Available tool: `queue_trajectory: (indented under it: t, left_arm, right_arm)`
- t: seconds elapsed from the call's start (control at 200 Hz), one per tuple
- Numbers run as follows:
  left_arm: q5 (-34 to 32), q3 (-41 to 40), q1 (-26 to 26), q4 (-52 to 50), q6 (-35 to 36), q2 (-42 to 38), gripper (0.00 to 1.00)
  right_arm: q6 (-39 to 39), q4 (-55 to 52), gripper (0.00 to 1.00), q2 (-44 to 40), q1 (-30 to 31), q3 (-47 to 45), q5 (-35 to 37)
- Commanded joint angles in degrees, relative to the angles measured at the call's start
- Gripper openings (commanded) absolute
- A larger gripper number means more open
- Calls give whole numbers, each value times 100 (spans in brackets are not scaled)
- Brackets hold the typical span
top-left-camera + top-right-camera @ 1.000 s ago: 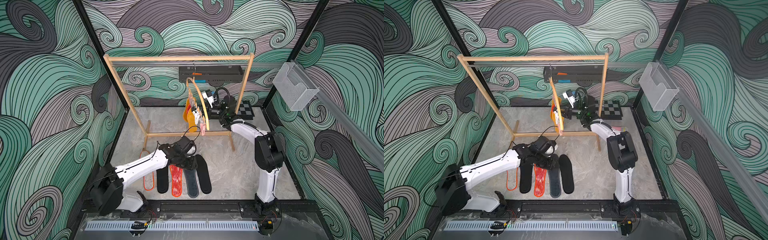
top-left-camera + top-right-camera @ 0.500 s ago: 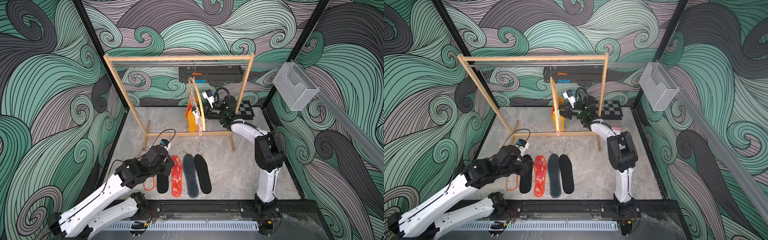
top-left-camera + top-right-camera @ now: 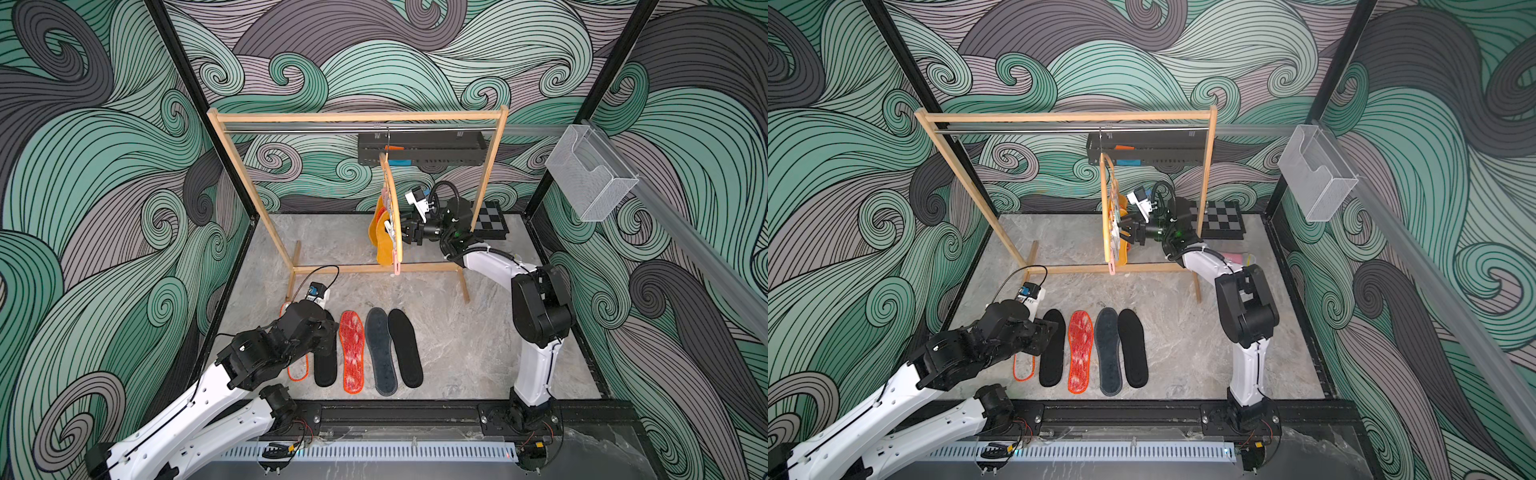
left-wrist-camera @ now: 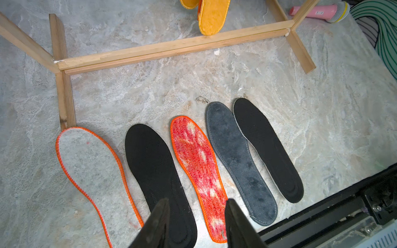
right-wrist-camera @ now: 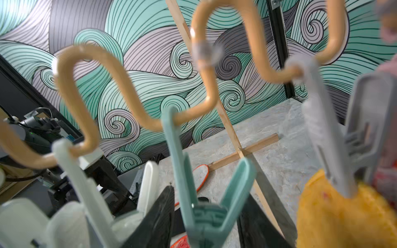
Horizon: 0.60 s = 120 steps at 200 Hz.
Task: Take the shoe insoles off the hanger
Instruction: Remove the insole from the hanger.
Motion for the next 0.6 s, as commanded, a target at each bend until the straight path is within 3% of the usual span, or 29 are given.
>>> queue_trajectory:
  t: [0.0, 0.36, 0.595]
  left_arm:
    - [-102, 45, 53, 11, 65, 56, 44]
    - [-41, 28, 56, 11, 73, 50, 44]
    - [49, 2, 51, 56, 101, -76, 44]
  right_arm:
    - [-131, -76, 51, -261, -27, -185, 153]
    - [-265, 32, 51, -925, -52, -1301, 441]
    - [36, -150, 49, -2057, -39, -2682, 776]
